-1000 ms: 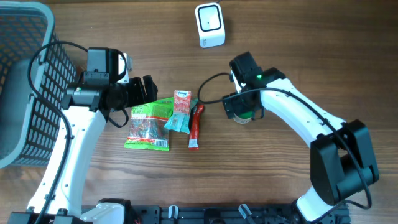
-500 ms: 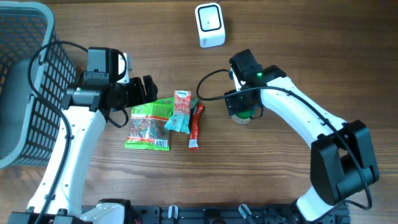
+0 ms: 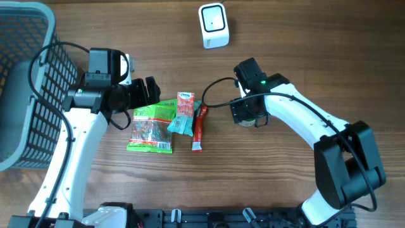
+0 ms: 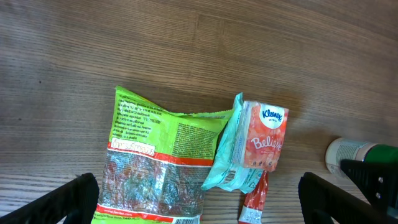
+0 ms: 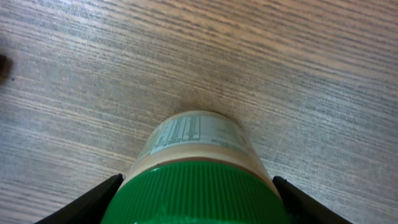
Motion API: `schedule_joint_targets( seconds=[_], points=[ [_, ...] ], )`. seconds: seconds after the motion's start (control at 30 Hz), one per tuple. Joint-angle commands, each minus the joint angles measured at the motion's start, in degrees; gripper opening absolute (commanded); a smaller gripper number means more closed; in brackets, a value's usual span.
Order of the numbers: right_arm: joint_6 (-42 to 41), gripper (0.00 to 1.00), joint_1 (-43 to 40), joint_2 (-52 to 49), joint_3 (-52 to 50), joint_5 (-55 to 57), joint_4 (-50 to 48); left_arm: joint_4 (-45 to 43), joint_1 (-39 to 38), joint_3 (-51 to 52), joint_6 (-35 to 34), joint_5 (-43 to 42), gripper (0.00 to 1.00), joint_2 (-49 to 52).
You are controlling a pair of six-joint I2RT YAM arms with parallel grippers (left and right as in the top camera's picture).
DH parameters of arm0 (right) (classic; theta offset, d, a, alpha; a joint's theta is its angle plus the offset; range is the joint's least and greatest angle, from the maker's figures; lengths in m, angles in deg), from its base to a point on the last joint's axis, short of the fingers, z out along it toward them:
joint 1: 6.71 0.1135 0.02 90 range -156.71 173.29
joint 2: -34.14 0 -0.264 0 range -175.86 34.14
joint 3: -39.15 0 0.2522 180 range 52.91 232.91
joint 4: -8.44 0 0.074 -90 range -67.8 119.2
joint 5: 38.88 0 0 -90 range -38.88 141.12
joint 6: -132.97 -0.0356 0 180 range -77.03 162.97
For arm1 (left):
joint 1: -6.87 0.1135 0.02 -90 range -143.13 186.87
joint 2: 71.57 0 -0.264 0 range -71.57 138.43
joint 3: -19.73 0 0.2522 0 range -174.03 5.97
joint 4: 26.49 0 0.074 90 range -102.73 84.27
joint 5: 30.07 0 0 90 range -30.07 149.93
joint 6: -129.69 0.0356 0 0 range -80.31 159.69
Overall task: Scan the item barcode
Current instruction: 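Carry the jar up to the white scanner and hold its label there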
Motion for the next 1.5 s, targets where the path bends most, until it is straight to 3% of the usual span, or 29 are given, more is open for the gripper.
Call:
schedule_joint_targets(
  seconds=[0.0,0.8,1.03,1.17,1.37,1.47],
  points=[
    [-0.8,0.75,0.4,-0.1,-2.4,0.9,-2.6,-0.1,-0.3,-0.2,-0.5,-0.6,1.00,0.2],
    [-2.1,0.72,0.4,-0.1,-6.4,0.9,-7.9,-0.1,-0.3,-0.2,-0.5,-0.6,1.00,0.2],
    [-0.6,0.57,0.4,0.1,-3.8,1.1,-4.4,-0.1,-0.3,-0.2,-0.5,-0.6,1.00,0.2],
    [-0.6,0.56,0.4,0.8,1.7,1.4,1.1,-0.1,-0.3,-0.2,-0.5,-0.6,1.00,0.2],
    [-0.7,0.45,0.4,4.7,11.4,1.4,9.6,-0.1,-0.3,-0.2,-0.5,-0.6,1.00,0.2],
    [-0.7,0.33,0.4,7.7,16.3,1.4,12.7,-0.1,-0.3,-0.2,-0.5,-0.6,1.00,0.2]
  ],
)
